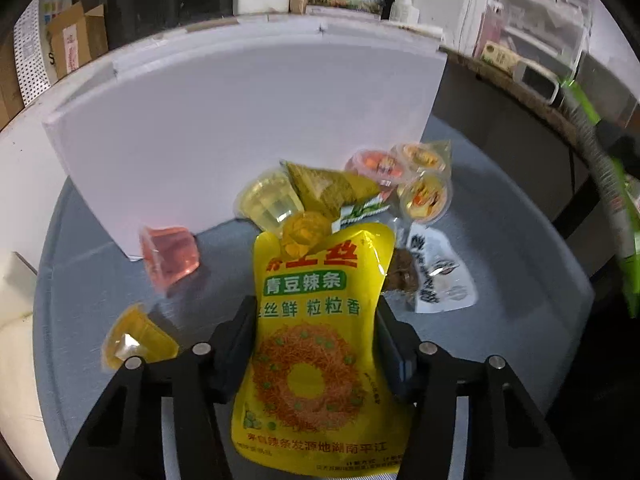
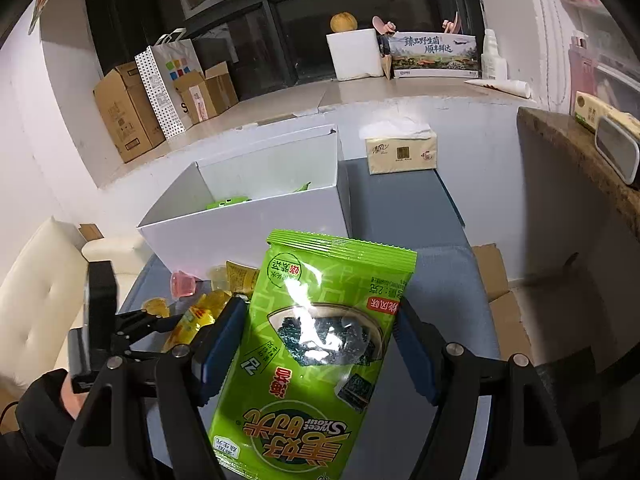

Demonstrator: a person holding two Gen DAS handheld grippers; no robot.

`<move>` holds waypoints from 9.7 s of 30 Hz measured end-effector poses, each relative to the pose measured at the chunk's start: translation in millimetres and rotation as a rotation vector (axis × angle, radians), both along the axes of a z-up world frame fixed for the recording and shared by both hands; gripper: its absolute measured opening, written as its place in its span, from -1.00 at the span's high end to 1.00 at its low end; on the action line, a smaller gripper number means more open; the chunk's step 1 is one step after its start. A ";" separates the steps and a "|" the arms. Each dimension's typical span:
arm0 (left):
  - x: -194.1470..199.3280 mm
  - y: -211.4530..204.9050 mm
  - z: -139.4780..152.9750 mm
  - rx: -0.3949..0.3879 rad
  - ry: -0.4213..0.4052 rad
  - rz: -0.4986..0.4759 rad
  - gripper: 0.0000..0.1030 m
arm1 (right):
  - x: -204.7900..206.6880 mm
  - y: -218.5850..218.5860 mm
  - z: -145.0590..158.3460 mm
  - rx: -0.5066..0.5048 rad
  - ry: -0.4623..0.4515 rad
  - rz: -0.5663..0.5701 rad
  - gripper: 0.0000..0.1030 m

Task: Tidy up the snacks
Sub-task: 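Grasp the yellow pouch with the left tool while the right grasps a seaweed bag, then lower the yellow pouch and seaweed bag into the white box and release, then grasp a round jelly cup with the right tool while the left grasps a yellow jelly cup, then carry both jelly cups over the white box and release them inside, then grasp a pink jelly cup with the left tool while the right grasps a round jelly cup, then carry both jelly cups over the white box and release them inside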

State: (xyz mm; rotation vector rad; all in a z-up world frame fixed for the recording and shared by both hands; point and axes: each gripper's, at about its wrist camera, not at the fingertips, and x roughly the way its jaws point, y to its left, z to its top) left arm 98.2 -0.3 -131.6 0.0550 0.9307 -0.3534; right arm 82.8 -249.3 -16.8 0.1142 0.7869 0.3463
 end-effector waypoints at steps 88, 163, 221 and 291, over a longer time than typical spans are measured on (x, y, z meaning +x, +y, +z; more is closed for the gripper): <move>-68.3 25.1 33.0 -0.128 -0.152 0.143 -1.00 | 128.4 -1.3 -105.7 -0.074 0.091 0.356 -0.16; 109.9 81.2 94.4 -0.140 -0.165 0.227 -1.00 | 193.6 46.2 20.1 0.165 0.006 0.210 -1.00; -30.5 78.0 34.0 -0.169 -0.083 0.275 -1.00 | 76.6 52.0 -98.0 0.074 0.149 0.063 0.05; 98.3 61.6 113.6 -0.061 -0.220 0.247 -1.00 | 171.0 67.8 38.4 0.039 -0.051 0.147 -1.00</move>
